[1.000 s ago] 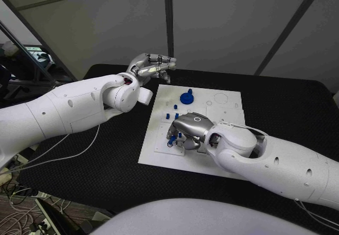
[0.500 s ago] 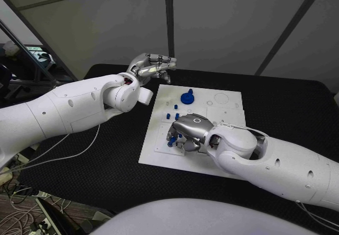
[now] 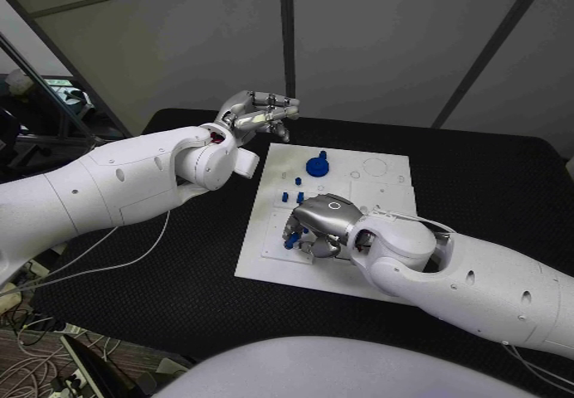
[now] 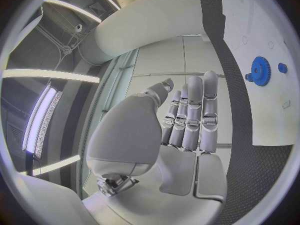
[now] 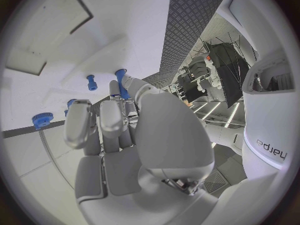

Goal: Assemble the parts on the task board

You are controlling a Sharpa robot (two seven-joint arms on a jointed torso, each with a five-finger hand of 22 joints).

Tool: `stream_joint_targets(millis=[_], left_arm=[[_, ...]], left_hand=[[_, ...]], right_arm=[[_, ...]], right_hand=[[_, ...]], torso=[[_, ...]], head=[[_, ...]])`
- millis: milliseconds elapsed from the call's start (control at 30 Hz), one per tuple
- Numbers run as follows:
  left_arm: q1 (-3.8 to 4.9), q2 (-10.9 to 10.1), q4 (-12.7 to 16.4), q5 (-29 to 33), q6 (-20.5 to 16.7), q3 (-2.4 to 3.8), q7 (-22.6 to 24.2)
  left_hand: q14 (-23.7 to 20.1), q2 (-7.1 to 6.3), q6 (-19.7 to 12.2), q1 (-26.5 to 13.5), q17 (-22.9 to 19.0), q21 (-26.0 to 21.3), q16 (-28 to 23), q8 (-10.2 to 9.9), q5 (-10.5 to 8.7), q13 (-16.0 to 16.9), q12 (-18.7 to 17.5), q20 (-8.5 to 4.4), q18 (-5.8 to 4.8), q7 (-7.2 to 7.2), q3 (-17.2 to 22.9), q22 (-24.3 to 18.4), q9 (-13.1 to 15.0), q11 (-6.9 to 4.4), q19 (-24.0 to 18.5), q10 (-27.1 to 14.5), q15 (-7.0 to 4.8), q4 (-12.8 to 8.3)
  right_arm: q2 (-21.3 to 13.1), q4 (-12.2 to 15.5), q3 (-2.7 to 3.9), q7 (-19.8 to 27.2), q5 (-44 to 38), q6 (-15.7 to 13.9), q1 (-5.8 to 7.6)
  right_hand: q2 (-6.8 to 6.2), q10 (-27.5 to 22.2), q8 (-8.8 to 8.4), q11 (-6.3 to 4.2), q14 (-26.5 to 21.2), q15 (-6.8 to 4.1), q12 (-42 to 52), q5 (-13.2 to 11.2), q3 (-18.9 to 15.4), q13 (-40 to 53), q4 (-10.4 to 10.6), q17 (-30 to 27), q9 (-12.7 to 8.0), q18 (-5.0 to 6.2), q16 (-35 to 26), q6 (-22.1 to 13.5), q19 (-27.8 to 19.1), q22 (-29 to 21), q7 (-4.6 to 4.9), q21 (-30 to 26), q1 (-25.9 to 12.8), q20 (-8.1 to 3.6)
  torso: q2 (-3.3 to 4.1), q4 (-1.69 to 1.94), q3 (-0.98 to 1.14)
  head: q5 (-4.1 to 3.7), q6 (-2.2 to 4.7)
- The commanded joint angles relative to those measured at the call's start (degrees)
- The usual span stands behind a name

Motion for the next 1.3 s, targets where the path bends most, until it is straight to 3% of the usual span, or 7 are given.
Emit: stream_joint_targets(millis=[33, 333, 567, 767, 1000, 1300], left_arm=[[0.11, -0.04, 0.11, 0.21, 0.65, 0.05, 0.05], [0.12, -0.08, 0.14, 0.21, 0.62, 0.05, -0.01], [0.12, -0.09, 0.16, 0.21, 0.63, 0.05, -0.04], [0.12, -0.07, 0.11, 0.21, 0.79, 0.05, -0.22], [0.12, 0.02, 0.05, 0.21, 0.92, 0.04, -0.38], [0.12, 0.11, -0.07, 0.21, 0.99, 0.04, -0.46]], left_hand=[[-0.38, 0.26, -0.35, 0.21, -0.06, -0.29, -0.25, 0.32, -0.13, -0.06, 0.33, 0.21, -0.10, -0.14, -0.17, -0.06, 0.02, 0.00, 0.01, -0.20, -0.14, -0.25], [-0.39, 0.27, -0.42, 0.23, -0.08, -0.31, -0.25, 0.36, -0.13, -0.07, 0.39, 0.21, -0.11, -0.13, -0.22, -0.11, 0.01, 0.02, 0.02, -0.29, -0.13, -0.26], [-0.39, 0.27, -0.42, 0.23, -0.08, -0.31, -0.25, 0.36, -0.13, -0.07, 0.39, 0.21, -0.11, -0.13, -0.22, -0.11, 0.01, 0.02, 0.02, -0.29, -0.13, -0.26], [-0.39, 0.27, -0.42, 0.23, -0.08, -0.31, -0.25, 0.36, -0.13, -0.07, 0.39, 0.21, -0.11, -0.13, -0.22, -0.11, 0.01, 0.02, 0.02, -0.29, -0.13, -0.26], [-0.39, 0.27, -0.42, 0.23, -0.08, -0.31, -0.25, 0.36, -0.13, -0.07, 0.39, 0.21, -0.11, -0.13, -0.22, -0.11, 0.01, 0.02, 0.02, -0.29, -0.13, -0.26], [-0.39, 0.27, -0.42, 0.23, -0.08, -0.31, -0.25, 0.36, -0.13, -0.07, 0.39, 0.21, -0.11, -0.13, -0.22, -0.11, 0.01, 0.02, 0.02, -0.29, -0.13, -0.26]], right_arm=[[-0.01, -0.25, 0.04, -0.59, -0.75, 0.07, 0.08], [0.37, -0.72, 0.02, -0.64, -0.76, 2.55, 0.09], [0.66, -1.02, -0.29, -0.60, -0.76, 2.88, 0.09], [0.56, -0.84, -1.24, -0.60, -0.76, 1.59, 0.10], [0.40, -0.55, -1.42, 0.07, -0.25, -0.78, 0.10], [0.11, 0.04, -1.46, 1.44, 0.53, -4.25, 0.09]], right_hand=[[0.38, 0.51, 0.08, 0.00, 0.43, -0.05, -0.37, 0.21, 0.23, 0.10, -0.14, -0.03, 0.05, -0.94, 0.31, 0.03, -0.46, -0.25, 0.18, -0.02, -0.12, 0.09], [-0.76, -1.86, -1.24, 0.87, -0.43, 0.68, -2.60, 0.06, 0.26, -0.19, 0.05, -1.99, -0.42, -0.51, -0.99, -1.82, -2.19, -2.33, 0.88, -1.33, -2.58, 0.63], [-2.22, -5.54, -2.17, 1.90, -2.08, 1.66, -4.53, 0.05, 0.65, -1.01, 0.29, -5.33, -0.98, 0.18, -2.99, -5.96, -4.70, -5.45, 1.32, -3.33, -4.35, 1.58], [-3.09, -7.92, -2.11, 2.12, -3.24, 1.88, -4.67, 0.16, 0.80, -1.22, 0.22, -6.94, -0.95, 0.56, -3.68, -10.09, -6.04, -6.94, 0.97, -4.37, -5.31, 1.92], [-3.39, -8.74, -2.10, 2.26, -3.63, 2.00, -4.23, 0.32, 0.55, -1.16, 0.26, -7.44, -0.92, 0.66, -3.78, -12.04, -6.42, -7.39, 0.69, -4.70, -5.88, 2.08], [-2.97, -5.15, -1.83, 0.93, -2.78, 1.01, -1.28, 0.72, 0.85, -0.40, -0.04, -5.87, -0.69, 0.31, -2.45, -12.63, -4.96, -5.54, 0.60, -3.53, -5.73, 1.38]], torso=[[0.01, 0.03, -0.04], [0.00, 0.03, -0.04], [-0.01, 0.01, -0.01], [0.00, 0.01, 0.00], [0.00, -0.02, 0.02], [-0.02, -0.02, 0.04]], head=[[0.02, 0.00], [0.13, -0.09], [0.22, -0.20], [0.25, -0.17], [0.36, -0.09], [0.28, -0.06]])
